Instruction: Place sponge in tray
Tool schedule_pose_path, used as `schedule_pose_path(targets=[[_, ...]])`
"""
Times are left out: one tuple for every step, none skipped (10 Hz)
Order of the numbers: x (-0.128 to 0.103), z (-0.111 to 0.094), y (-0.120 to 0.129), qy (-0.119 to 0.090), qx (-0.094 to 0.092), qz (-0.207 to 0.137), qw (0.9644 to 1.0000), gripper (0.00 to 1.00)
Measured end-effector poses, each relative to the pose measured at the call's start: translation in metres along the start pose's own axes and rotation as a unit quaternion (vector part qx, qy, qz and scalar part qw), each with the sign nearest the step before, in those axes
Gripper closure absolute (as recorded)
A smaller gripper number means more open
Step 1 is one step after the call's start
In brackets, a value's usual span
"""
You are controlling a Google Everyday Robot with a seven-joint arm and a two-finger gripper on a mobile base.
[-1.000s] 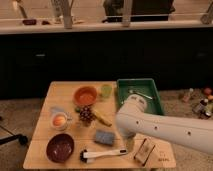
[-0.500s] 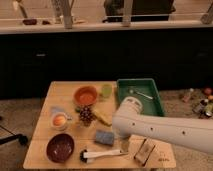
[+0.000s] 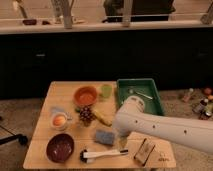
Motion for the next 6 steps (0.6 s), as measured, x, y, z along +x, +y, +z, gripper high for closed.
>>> schedule_pose_path(targets=[[-0.001, 0.005, -0.006, -0.022, 0.000, 0.029, 0.9993, 0.20], [0.000, 0.010, -0.011, -0.039, 0.000, 0.054, 0.9978, 0.20], [-0.001, 0.016, -0.015, -0.058, 0.000, 0.079, 0.9952, 0.20], [-0.002, 0.025, -0.017, -0.073, -0.001, 0.101, 0.9922, 0.20], [-0.005, 0.032, -0.017, -0.080, -0.004, 0.111, 0.9906, 0.20], [-0.011, 0.040, -0.018, -0.083, -0.009, 0.115, 0.9899, 0.20]])
